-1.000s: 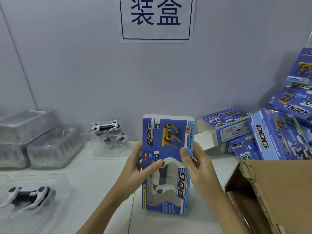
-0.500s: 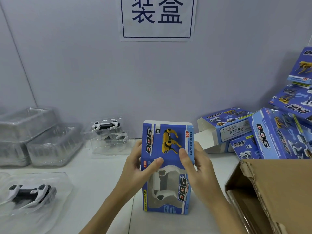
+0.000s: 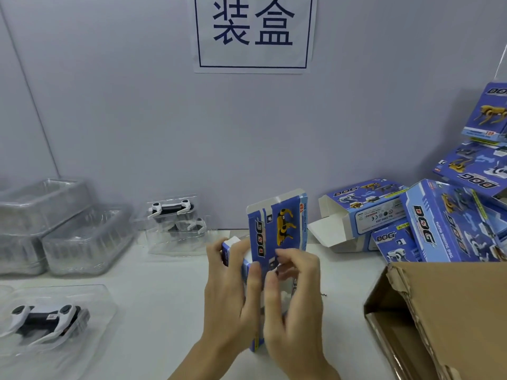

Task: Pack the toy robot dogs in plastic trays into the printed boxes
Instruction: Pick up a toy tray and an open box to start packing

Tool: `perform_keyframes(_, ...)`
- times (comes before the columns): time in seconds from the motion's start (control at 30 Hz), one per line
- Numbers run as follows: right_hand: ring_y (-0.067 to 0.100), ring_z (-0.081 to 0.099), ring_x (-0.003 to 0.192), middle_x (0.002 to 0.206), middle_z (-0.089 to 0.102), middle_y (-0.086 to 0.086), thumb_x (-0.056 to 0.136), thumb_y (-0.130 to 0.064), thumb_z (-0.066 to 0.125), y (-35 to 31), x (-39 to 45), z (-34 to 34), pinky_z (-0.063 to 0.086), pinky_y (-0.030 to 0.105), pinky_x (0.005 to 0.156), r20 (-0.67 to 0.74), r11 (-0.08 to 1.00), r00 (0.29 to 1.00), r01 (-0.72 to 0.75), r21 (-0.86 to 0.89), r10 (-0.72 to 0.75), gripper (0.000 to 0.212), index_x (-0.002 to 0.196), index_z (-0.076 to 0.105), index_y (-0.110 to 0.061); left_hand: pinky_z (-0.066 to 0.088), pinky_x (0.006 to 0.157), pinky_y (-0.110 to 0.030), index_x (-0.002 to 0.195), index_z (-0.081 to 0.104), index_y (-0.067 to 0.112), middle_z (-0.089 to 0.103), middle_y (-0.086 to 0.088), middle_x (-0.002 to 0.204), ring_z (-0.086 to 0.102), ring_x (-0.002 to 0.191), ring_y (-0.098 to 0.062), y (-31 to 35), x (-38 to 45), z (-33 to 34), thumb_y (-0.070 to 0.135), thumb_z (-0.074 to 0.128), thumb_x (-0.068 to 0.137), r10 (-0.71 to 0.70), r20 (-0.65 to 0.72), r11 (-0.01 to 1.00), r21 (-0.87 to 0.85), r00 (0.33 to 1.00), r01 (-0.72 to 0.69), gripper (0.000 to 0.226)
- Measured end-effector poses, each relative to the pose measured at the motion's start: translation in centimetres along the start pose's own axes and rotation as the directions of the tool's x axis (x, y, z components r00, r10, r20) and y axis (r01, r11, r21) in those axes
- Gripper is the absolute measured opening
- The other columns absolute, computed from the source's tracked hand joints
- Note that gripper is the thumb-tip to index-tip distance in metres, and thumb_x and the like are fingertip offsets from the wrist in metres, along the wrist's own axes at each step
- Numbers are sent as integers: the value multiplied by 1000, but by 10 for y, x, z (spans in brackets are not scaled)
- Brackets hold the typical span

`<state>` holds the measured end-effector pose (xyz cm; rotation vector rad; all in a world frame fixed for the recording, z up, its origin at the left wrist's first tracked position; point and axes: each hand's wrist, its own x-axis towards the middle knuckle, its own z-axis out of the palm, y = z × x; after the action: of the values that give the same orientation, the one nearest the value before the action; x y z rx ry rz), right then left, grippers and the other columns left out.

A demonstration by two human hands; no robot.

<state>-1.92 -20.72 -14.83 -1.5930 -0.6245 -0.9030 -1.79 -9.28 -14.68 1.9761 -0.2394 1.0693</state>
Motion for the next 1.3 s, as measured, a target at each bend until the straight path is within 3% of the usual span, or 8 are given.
perform_keyframes(0.23,19,59,120,139,48,-6,92,-72,54,7,2,-1,54,15,92,-4,988,991,-131,-87,131,64,143,33,-39,43,78,-11,146,56,33,41,15,110,54,90,-8,-4,-5,-4,39,20,113,157,-38,988,15,987,-156,49)
perform_keyframes(0.43,-16,37,137,144,31,-47,72,-86,67,23,10,-6,40,0,98,28,969,969,-245,26,244,99,151,12,-63,45,99,-15,150,47,30,61,13,123,65,114,-17,2,-21,8,42,31,114,112,-13,968,-224,994,-112,40)
perform_keyframes(0.5,-10,39,139,145,37,-35,78,-76,70,32,13,-12,42,3,99,5,977,977,-212,4,212,98,156,16,-55,45,101,-19,141,48,32,62,11,124,65,116,-22,5,-19,10,38,37,113,88,-52,960,-261,995,-99,31)
perform_keyframes(0.63,24,58,131,139,49,-7,90,-49,69,47,16,-28,62,45,92,-50,961,968,-235,147,245,80,160,31,-42,46,101,-32,136,44,24,50,3,132,56,121,-27,-4,0,5,32,63,98,49,-164,990,-122,985,-69,44)
perform_keyframes(0.87,12,72,92,134,60,-14,99,-37,54,44,13,-28,59,20,72,10,927,975,-213,310,220,44,142,47,-37,44,111,-37,155,30,48,41,20,159,47,145,-8,-26,15,-16,55,68,92,-94,234,949,-272,968,157,74)
perform_keyframes(1.07,25,73,96,136,60,-2,99,-50,54,45,6,-24,63,36,71,98,904,957,-291,314,274,48,145,47,-39,36,105,-4,152,40,47,40,26,159,36,147,6,-24,8,-13,38,63,101,-80,330,937,-297,941,184,57)
perform_keyframes(1.2,22,69,99,130,63,2,99,-67,49,39,13,-24,59,39,79,65,931,959,-285,228,277,51,137,53,-33,51,109,-38,142,54,40,51,13,149,48,143,-12,-25,10,-16,43,65,98,-112,343,906,-350,933,238,46)
perform_keyframes(1.3,5,62,123,140,58,-14,103,-62,44,36,23,-29,52,20,94,4,960,976,-214,179,217,43,119,62,-27,55,99,-61,132,60,33,53,10,137,57,132,-25,-22,11,-20,47,66,94,-132,369,884,-376,920,278,40)
